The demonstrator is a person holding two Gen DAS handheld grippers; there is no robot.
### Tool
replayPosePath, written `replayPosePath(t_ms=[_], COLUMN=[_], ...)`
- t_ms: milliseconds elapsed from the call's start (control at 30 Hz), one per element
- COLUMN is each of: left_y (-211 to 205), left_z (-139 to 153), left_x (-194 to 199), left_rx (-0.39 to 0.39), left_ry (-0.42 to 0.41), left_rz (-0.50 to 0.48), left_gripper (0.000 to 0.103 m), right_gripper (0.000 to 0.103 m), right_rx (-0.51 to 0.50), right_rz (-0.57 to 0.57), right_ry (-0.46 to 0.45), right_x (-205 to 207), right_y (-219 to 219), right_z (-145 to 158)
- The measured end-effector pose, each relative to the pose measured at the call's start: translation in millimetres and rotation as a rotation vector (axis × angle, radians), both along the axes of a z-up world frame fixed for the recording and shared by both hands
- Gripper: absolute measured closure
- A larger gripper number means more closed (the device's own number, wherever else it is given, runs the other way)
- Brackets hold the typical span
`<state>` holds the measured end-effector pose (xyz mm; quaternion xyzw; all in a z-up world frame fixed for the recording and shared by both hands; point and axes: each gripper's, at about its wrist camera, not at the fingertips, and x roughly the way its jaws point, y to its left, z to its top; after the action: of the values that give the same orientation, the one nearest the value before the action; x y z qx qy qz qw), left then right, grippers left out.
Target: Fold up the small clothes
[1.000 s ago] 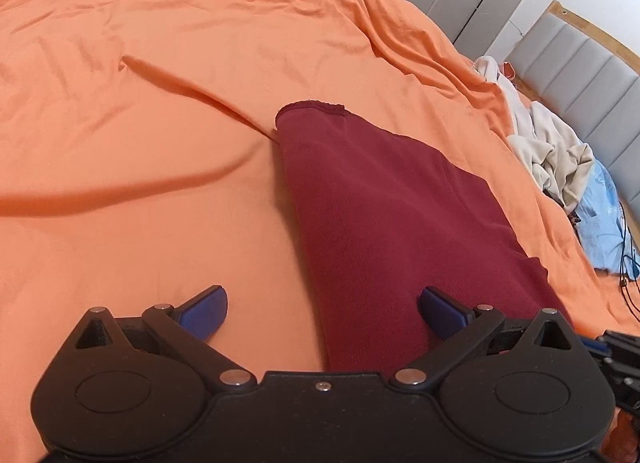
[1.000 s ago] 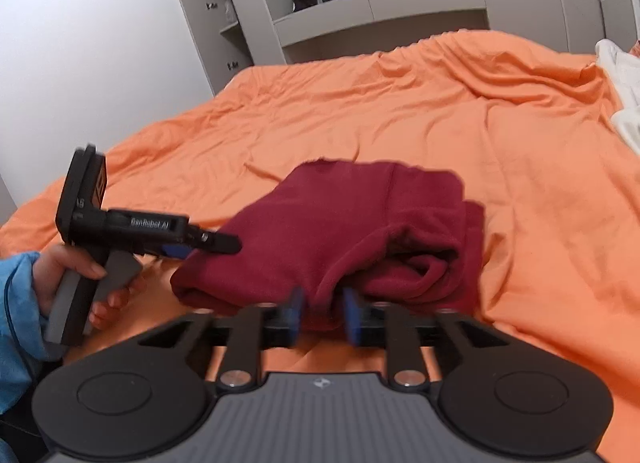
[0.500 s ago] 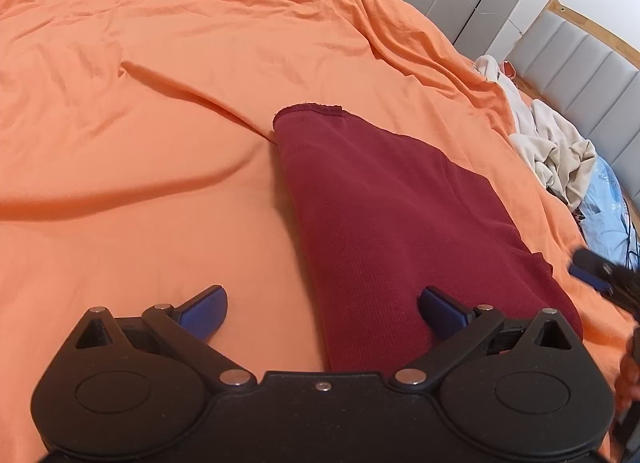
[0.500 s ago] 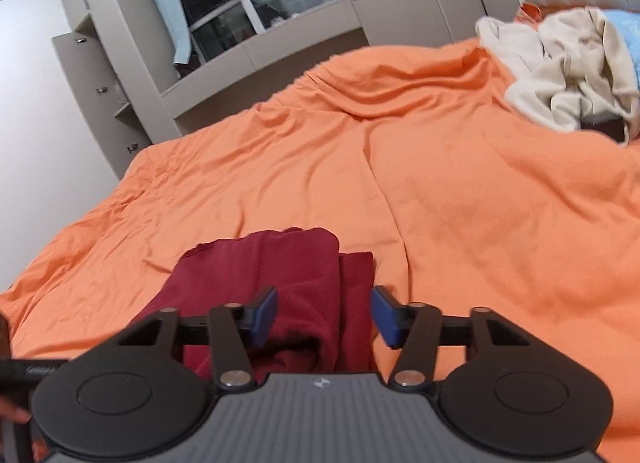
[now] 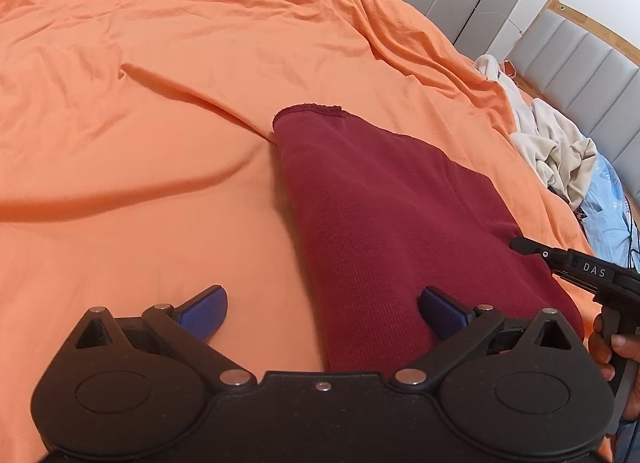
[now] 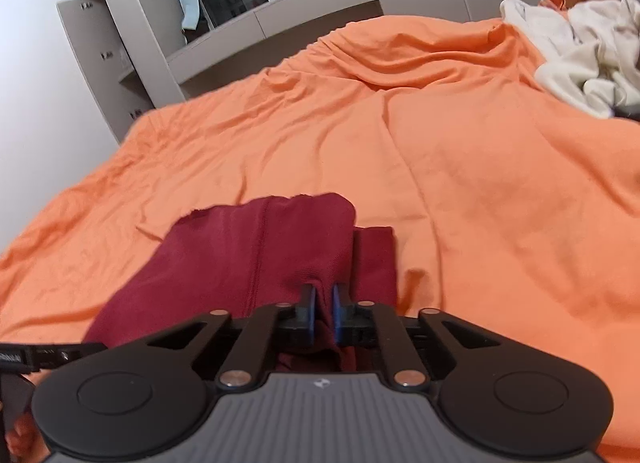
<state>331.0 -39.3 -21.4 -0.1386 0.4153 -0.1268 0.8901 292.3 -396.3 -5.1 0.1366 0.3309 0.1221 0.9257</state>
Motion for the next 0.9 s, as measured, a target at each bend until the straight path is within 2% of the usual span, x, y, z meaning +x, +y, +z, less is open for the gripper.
replayPosePath(t_ms=[267,400,700,800,867,900], left_y=[-4.9,-3.8,-4.8,-5.0,-4.7,-4.5], left_z=[0.9,0.3,0.1,0.0,0.3,1.5], left_x=[-1.1,-0.2,0.2,0.3,0.3,0.2], left_rx=[0.016,0.01,0.01,0.008,0.003,-0.002], left_ry=[-0.017,-0.014,-0.015,-0.014,-0.015,-0.018], left_rz=[-0.042,-0.045,-0.058,-0.059,-0.059,-0.058], left_gripper=[0.0,0.0,0.0,0.0,0.0,0.0], right_gripper=[0.096,0.096,0.095,0.084,0.073,0.071], right_rx=[-0.038,-0.043,-0.007,0.006,0.02,0.032], right_rz=[0.015,0.018,0.01,-0.006,-0.022,-0.029], right_ry=[0.045,0.039,0.048,0.046,0.041,0.038], right_x=[-8.9,-11.3,-10.3,-9.9,-11.0,-10.9], right_y=[1.6,-0.9,-8.9,-12.9,-15.2,-17.3], right_z=[0.3,1.8,-2.1,-1.8,-1.8,-1.9])
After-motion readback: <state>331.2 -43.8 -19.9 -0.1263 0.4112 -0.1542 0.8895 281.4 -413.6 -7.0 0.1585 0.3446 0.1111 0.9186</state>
